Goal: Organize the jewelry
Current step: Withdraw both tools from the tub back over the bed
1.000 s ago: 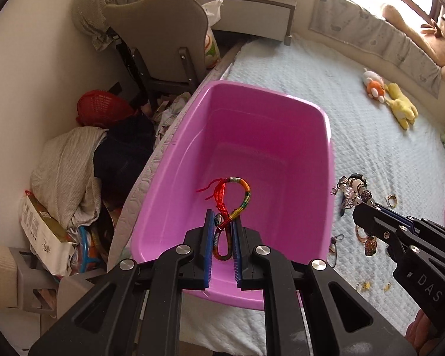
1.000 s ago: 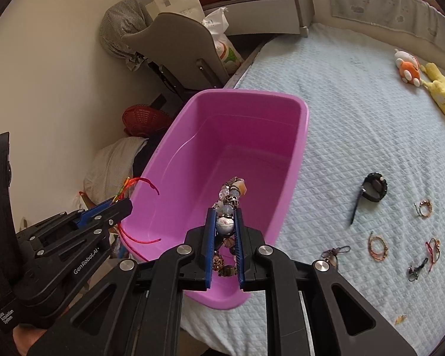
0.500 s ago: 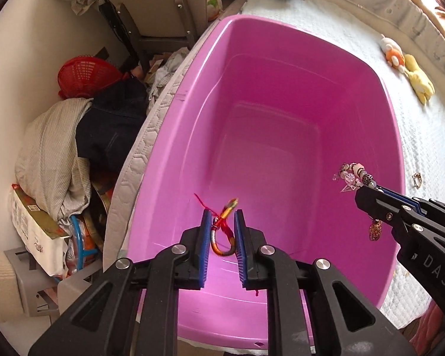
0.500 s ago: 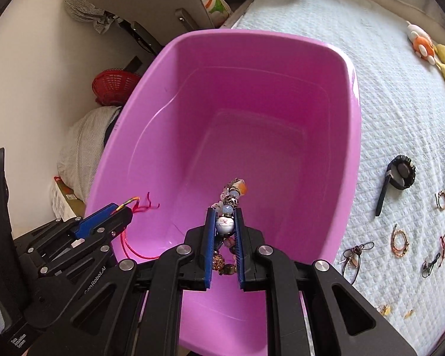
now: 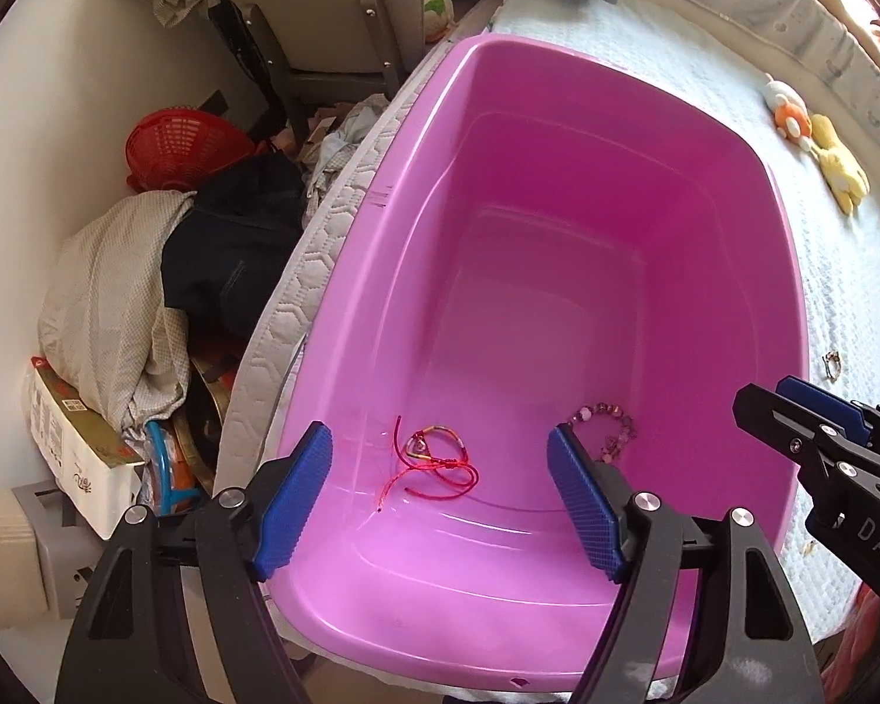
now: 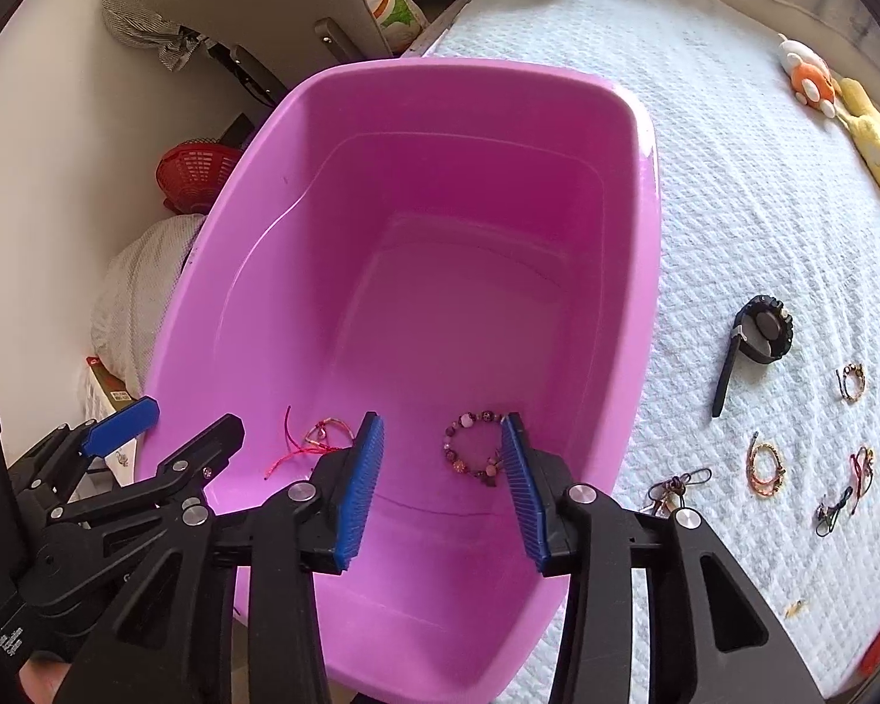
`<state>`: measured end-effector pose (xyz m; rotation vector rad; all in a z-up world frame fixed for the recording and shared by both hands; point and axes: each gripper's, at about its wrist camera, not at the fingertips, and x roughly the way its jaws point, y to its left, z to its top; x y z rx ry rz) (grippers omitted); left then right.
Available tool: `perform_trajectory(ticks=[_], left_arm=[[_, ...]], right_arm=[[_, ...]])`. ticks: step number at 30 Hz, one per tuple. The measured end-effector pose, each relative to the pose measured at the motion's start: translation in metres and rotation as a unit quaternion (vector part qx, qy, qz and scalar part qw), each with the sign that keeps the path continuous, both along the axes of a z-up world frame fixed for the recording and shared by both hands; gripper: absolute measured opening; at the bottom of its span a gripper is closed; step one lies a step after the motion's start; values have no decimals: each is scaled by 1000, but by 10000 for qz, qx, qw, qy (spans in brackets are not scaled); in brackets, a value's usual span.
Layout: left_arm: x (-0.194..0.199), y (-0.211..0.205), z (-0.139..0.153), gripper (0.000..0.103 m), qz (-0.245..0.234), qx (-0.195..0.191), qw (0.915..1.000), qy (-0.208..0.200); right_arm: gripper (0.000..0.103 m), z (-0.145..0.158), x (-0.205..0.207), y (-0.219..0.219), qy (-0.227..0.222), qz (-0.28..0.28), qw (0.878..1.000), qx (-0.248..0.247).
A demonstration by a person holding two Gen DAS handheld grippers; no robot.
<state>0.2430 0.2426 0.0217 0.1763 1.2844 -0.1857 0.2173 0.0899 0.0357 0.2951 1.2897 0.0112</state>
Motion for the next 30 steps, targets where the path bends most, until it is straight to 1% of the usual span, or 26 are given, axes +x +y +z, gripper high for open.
perform_trajectory(ticks=[3,5,8,10,11,12,14,16,18,21,25,30], left_arm=[[-4,-2,6,77,1,63,9999,-98],[-7,-3,11,78,2,97,9999,-141],[-12,-7,21,80,-4,123,9997,-195],[-18,-8,28,80,-23,52,9998,-215],[-21,-9,33,82,-28,2,9997,-234],[-24,-11,37,84,-33,-35,9996,-264],[-32,-15,47,85,-45,-83,9994,-343],[-40,-20,55,85,-52,-105,9992,-393],[-50,-27,63,87,-55,-151,9990,-420],[-65,-40,72,88,-97,-239,9988,-413],[-89,-64,80,91,-215,-292,9985,-417],[-125,-98,85,92,-328,-381,9979,-409]], right_arm=[[44,4,-5,-3,-20,-32,10000,-3],[44,8,-10,-6,-53,-69,10000,17],[49,13,-20,-12,-75,-90,9999,25],[50,17,-29,-16,-113,-89,9999,5],[50,20,-33,-16,-146,-91,9998,-24],[51,23,-38,-19,-189,-99,9998,-54],[54,30,-49,-24,-263,-101,9996,-100],[55,36,-61,-30,-311,-78,9994,-153],[58,41,-75,-36,-356,-89,9992,-164],[60,47,-98,-51,-409,-194,9989,-111],[60,52,-133,-74,-437,-324,9985,-108],[60,57,-189,-109,-502,-559,9971,-154]])
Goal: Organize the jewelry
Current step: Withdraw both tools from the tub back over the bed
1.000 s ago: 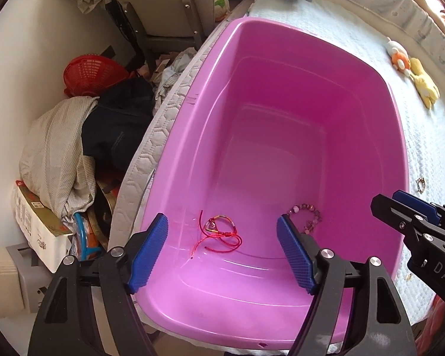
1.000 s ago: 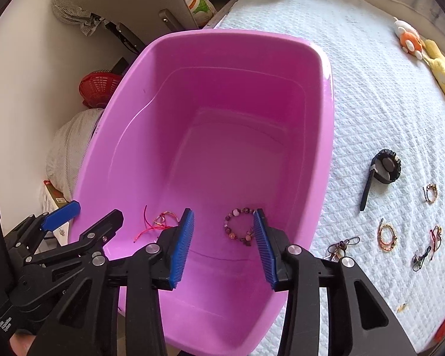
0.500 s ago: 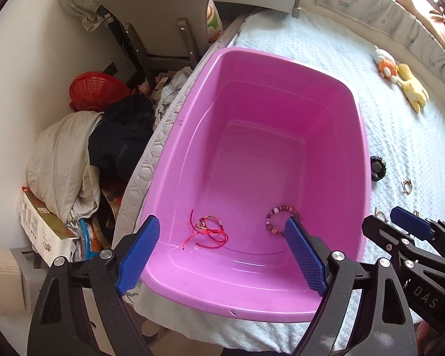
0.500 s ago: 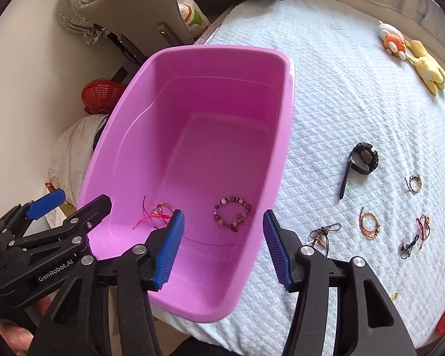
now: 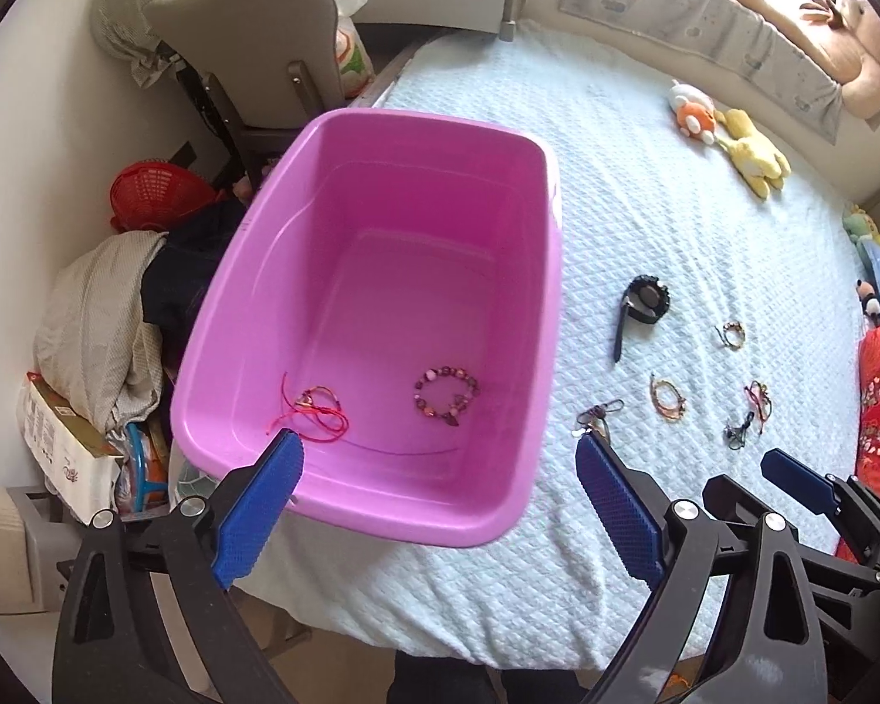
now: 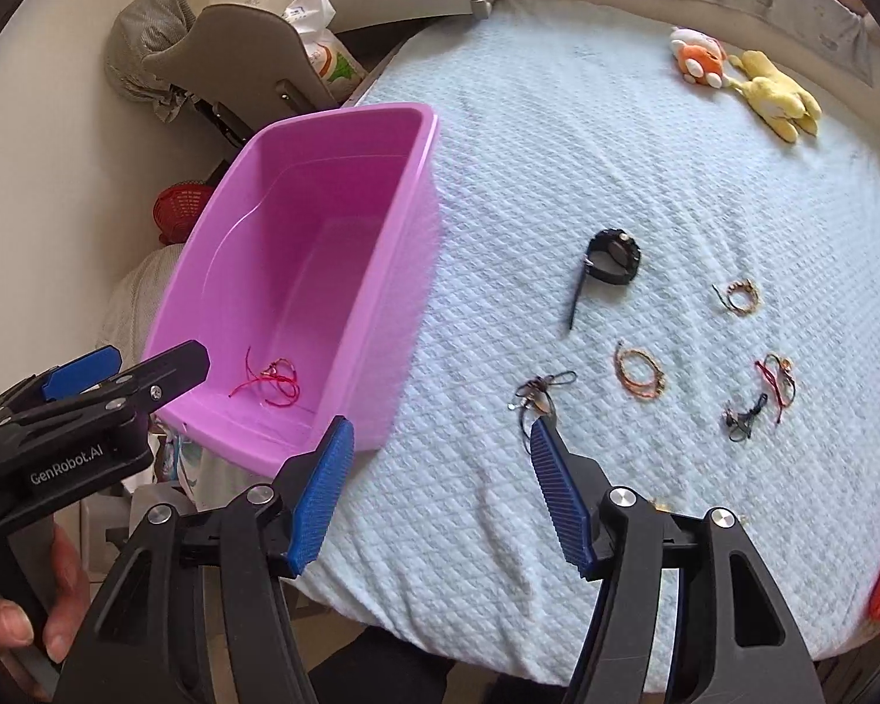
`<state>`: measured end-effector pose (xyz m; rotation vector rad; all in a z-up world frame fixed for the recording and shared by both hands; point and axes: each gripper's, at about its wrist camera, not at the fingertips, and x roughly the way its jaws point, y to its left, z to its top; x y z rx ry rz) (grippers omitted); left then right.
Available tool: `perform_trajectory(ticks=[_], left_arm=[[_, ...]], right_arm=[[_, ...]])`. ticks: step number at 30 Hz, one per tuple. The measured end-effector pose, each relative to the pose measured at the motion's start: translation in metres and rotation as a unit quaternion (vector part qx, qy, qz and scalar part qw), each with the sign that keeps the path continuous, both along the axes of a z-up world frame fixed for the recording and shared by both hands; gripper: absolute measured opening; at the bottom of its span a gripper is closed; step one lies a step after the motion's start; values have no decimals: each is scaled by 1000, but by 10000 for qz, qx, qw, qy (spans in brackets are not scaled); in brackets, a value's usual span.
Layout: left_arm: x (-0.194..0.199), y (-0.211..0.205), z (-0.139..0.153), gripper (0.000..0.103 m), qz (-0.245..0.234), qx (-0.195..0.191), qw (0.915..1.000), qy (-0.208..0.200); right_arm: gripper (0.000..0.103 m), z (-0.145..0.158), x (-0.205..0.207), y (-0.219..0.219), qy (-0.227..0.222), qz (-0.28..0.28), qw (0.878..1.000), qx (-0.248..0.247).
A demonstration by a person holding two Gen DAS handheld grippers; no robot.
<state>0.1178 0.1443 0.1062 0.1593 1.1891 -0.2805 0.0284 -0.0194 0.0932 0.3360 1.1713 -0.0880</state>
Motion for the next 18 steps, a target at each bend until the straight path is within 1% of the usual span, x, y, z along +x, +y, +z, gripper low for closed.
perform_trajectory(ticks=[3,6,12,18], left_arm=[[-24,-22,0,94,-54,-112,9999,111],[-52,-45,-3,94,-211,-254,9993,179],[-109,-91,-15,94,-370,-69,9990,253],[-157,-125,-28,95,-512,128,9985,173]], right_arm=[[62,0,-40,-28,-6,-192,9998,-76],[62,-5,-82,-60,41,-433,9990,-71],[62,-21,-152,-113,149,-773,9969,-8],[62,-39,-199,-158,159,-947,9954,-23]])
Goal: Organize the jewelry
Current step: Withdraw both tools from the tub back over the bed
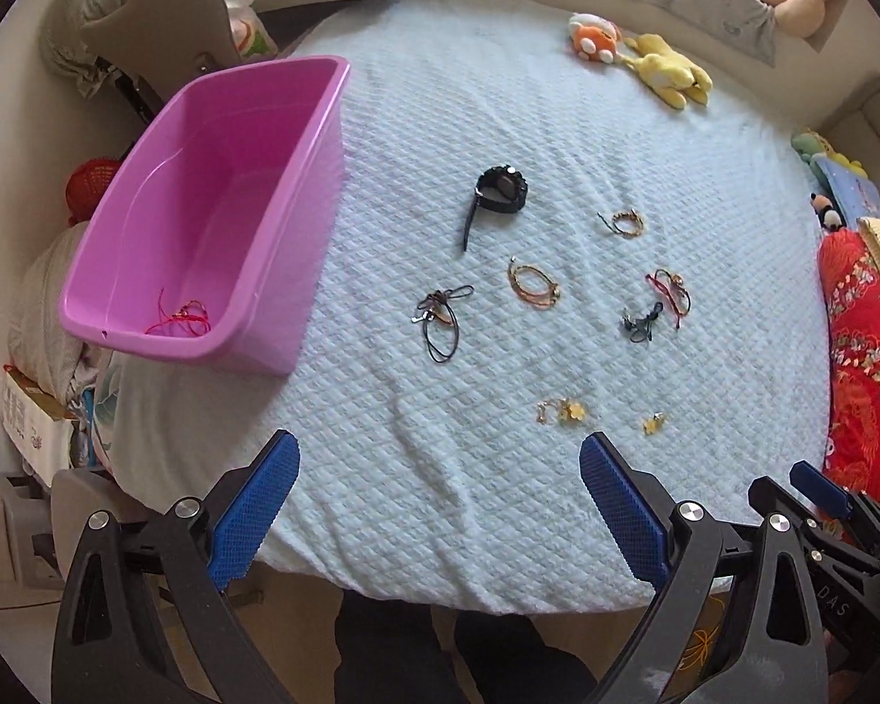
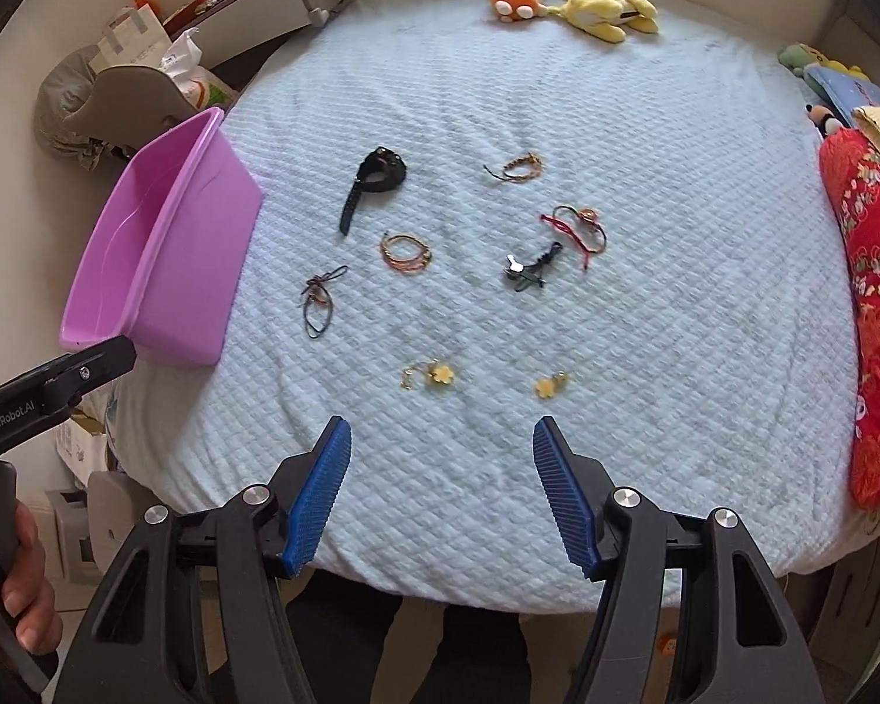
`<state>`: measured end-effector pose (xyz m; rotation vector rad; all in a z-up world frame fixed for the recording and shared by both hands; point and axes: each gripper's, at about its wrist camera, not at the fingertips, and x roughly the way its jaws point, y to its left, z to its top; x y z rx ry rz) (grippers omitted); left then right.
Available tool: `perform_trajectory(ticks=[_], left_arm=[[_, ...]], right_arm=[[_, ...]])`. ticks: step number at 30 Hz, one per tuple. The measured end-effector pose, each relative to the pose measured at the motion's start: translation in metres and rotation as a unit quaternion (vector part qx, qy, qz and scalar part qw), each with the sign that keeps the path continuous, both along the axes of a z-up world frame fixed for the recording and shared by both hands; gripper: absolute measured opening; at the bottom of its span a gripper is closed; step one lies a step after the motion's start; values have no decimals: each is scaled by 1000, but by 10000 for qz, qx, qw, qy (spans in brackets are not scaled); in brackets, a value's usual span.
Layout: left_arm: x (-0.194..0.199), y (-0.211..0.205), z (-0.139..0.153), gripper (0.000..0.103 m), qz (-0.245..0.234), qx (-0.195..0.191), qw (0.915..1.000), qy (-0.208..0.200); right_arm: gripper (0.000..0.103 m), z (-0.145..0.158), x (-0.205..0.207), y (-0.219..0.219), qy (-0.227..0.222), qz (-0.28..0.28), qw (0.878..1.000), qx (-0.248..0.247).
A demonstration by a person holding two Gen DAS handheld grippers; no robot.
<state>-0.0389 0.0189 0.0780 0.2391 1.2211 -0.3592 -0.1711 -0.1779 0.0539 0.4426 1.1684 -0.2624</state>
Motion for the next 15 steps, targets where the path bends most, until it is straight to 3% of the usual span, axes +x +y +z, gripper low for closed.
perform_trajectory(ticks=[7,15], left_arm=[[-23,-14,-23,95,-60,202,9997,91],[-12,-23,-57,95,-352,265,9990,-18]], right_arm=[[62,-24,-20,-23,79,-182,9998,-79],[62,-48,-17,-24,10,-609,9978,-266]])
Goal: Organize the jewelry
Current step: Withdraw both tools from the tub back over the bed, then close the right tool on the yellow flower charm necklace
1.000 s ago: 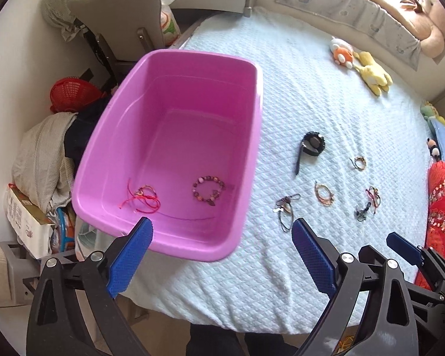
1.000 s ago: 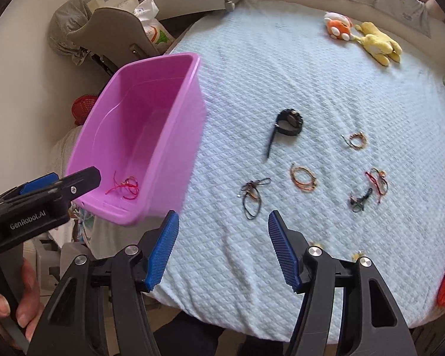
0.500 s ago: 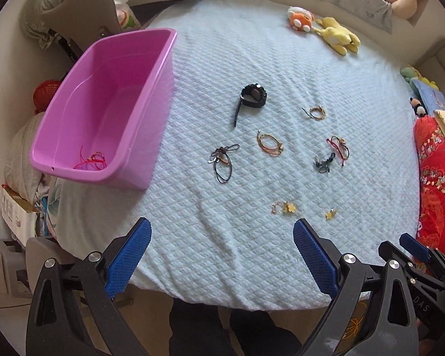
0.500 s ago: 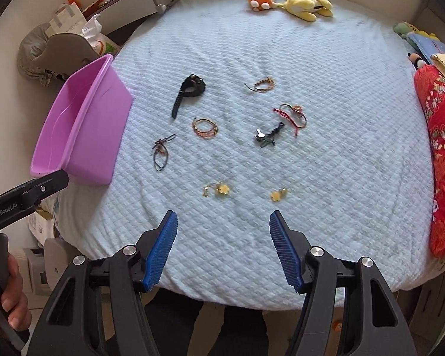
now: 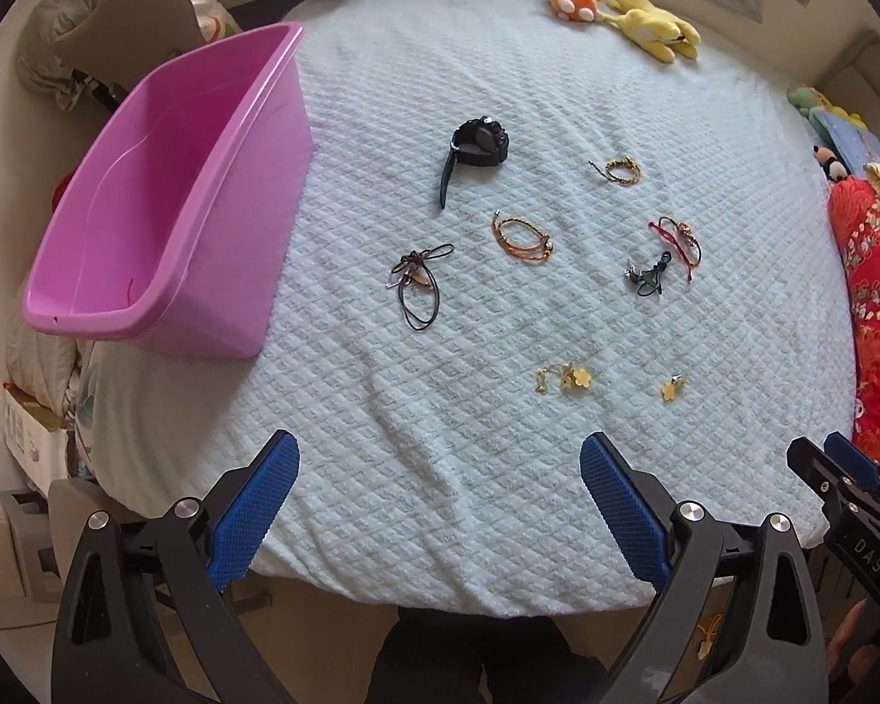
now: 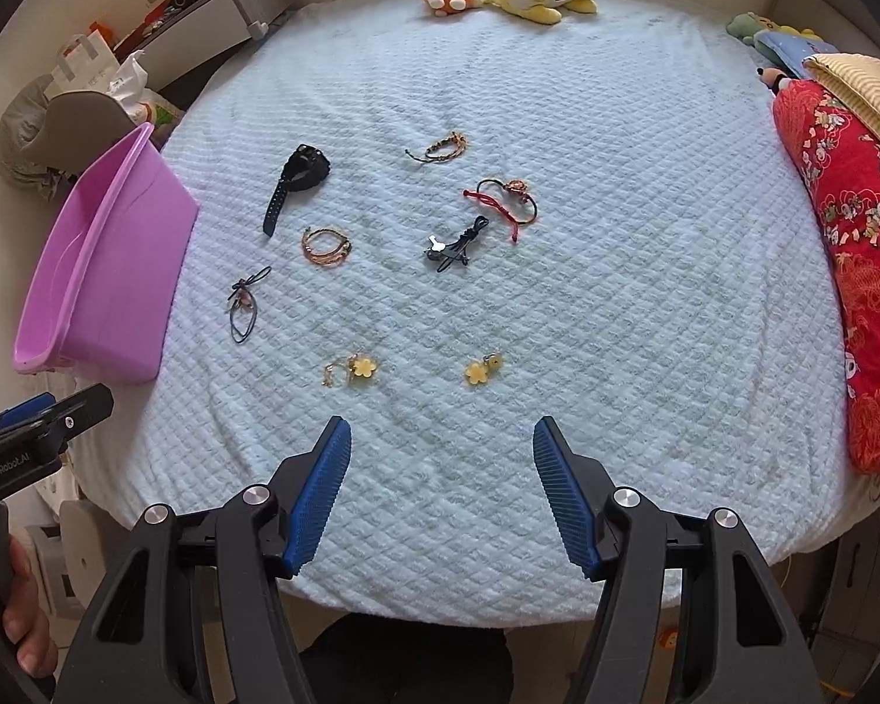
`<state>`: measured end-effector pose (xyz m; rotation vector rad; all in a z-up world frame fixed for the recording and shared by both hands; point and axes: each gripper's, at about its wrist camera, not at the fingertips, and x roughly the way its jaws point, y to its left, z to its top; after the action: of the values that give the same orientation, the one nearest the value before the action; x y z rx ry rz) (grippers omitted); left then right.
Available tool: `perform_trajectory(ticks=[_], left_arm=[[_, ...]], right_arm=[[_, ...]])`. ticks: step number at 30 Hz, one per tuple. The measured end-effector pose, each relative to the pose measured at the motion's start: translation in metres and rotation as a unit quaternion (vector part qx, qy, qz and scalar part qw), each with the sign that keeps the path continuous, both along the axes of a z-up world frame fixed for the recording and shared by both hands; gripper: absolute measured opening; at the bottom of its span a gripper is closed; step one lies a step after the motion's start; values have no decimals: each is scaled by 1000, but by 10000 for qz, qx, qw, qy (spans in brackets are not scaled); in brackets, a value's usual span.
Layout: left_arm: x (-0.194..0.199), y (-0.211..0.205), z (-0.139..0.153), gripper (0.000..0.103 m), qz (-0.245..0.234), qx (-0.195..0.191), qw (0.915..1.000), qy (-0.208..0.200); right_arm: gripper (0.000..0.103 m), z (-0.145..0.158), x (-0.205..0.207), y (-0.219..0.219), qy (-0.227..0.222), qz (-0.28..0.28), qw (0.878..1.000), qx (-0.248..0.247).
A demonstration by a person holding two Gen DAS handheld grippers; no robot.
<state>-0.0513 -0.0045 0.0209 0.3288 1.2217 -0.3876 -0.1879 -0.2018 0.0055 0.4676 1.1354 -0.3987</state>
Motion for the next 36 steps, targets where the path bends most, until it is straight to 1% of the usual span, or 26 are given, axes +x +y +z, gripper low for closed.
perform_trajectory(ticks=[3,5,9,10,11,12,13,15,17,18,20,22,26,29,33,36], left_arm=[[2,-12,-21,95,-244,5,9996,-102],[2,-19,-36,95,-288,47,9994,-157],[0,-32,-70,95,-246,-80,9996,-147],[-2,-36,-79,95,-232,-125,9995,-169],[-3,-39,-89,95,-214,-147,9995,-192],[-5,-43,-100,95,-181,-165,9995,-201],[-6,-46,-110,95,-140,-178,9996,-187],[-9,-53,-131,95,-27,-249,9995,-184],[-11,-60,-147,95,-12,-320,9993,-189],[-12,-64,-153,95,-22,-307,9993,-224],[-13,-69,-163,95,-22,-305,9991,-289],[-15,-73,-171,95,-31,-357,9989,-310],[-16,-80,-183,95,-77,-272,9988,-403],[-17,-83,-187,95,-90,-256,9982,-534],[-17,-85,-189,95,-104,-309,9970,-695],[-15,-88,-191,95,-104,-333,9965,-755]], right_arm=[[62,-18,3,-2,-32,-69,10000,-47],[62,-33,8,-5,40,-33,9999,-103],[62,-67,13,-14,-9,27,9999,-134],[62,-67,13,-14,-9,27,9999,-134],[62,-77,13,-16,-36,56,9998,-162],[62,-97,13,-21,-79,113,9997,-196],[62,-106,13,-23,-121,137,9996,-192],[62,-119,13,-26,-229,233,9992,-249],[62,-132,15,-29,-302,318,9985,-326],[62,-132,15,-29,-302,318,9985,-326],[62,-145,19,-33,-327,382,9983,-300],[62,-160,23,-37,-400,516,9971,-386],[62,-171,27,-40,-443,628,9960,-453],[62,-173,28,-42,-502,631,9957,-461],[62,-175,31,-42,-550,761,9937,-606],[62,-177,34,-41,-613,837,9926,-634]])
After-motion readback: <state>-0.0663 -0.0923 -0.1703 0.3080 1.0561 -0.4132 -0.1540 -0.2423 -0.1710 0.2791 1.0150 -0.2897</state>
